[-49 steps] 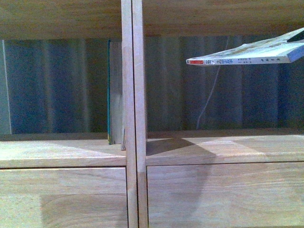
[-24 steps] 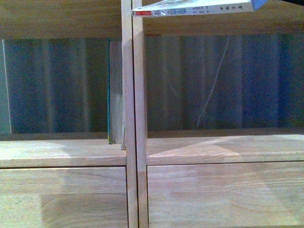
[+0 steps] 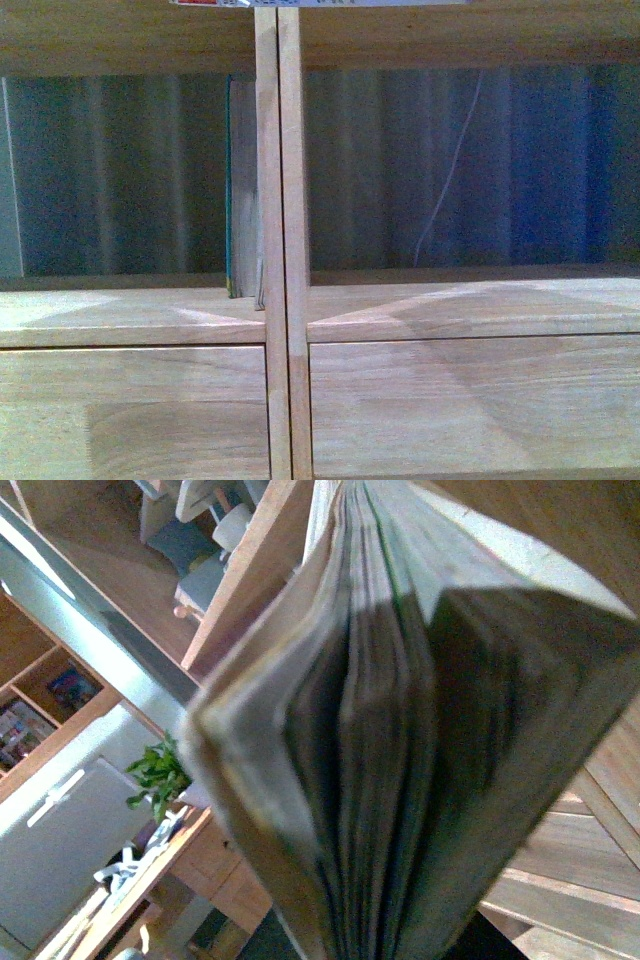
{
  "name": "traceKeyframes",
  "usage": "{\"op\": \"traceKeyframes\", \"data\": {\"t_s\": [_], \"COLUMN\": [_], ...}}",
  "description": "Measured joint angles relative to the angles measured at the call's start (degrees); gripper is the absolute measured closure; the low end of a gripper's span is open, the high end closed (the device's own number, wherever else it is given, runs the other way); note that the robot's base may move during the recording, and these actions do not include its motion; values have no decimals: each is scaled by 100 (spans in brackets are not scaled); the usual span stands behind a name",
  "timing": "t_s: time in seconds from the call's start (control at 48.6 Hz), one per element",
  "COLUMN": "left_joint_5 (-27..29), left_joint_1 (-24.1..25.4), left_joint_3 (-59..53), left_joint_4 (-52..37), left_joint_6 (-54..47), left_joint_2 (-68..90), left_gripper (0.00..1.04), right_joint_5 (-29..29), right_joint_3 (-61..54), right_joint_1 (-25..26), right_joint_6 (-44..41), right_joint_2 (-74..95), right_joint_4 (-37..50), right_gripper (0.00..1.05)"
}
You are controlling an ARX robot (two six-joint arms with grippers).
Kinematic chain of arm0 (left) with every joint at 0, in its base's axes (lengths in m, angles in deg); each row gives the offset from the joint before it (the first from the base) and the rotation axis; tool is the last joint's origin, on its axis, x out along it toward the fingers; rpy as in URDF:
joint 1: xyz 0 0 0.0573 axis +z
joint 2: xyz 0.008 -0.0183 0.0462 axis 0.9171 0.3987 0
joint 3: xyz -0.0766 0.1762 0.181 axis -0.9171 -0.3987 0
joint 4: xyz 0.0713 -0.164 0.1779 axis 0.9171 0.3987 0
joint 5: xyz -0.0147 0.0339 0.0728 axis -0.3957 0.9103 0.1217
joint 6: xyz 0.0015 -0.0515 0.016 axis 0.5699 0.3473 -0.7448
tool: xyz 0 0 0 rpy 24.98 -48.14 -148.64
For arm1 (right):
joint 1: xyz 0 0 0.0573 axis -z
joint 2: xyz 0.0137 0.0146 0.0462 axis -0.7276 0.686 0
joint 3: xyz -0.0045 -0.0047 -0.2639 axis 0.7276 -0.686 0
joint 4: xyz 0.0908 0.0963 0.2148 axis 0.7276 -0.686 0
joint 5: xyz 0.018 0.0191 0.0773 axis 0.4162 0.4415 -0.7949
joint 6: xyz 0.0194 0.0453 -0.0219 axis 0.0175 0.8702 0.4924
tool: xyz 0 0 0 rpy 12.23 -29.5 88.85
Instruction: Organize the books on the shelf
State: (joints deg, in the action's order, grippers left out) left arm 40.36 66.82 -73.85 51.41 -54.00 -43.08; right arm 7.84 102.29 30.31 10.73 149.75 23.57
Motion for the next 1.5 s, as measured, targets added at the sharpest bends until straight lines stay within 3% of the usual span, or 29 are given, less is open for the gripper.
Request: {"op": "traceKeyframes", "data": {"t_s": [0.041,0.103,0.453,0.618,0.906,1.153,1.503], "left_joint_5": [-649,-1095,-2181,-3047,-2837,-2420,-2444], "left_joint_1": [144,177,511,861,732,-94,-24], "left_joint_3": [-15,-11,114,544,1121,1447,1703], "left_joint_4": [-671,-1580,-3622,-5047,-5563,-5475,-5764], "left_joint_6": [555,1202,3399,5097,6520,6481,6341], "left_joint_2": [140,444,2280,3132,3418,3689,4284], "left_gripper": [7,7,7,7,7,7,7], "right_joint_5": [22,52,188,330,455,586,616], "right_joint_3": [0,0,0,0,-155,-271,-385], "right_joint_1": [-39,-83,-367,-750,-1224,-1853,-2428], "right_joint_6": [-37,-83,-273,-463,-682,-1032,-1303], "right_joint_2": [-2,-2,-9,-9,-70,-181,-369], "right_joint_4": [-9,-33,-96,-149,-227,-439,-590], "right_gripper": [97,97,97,97,97,97,97]}}
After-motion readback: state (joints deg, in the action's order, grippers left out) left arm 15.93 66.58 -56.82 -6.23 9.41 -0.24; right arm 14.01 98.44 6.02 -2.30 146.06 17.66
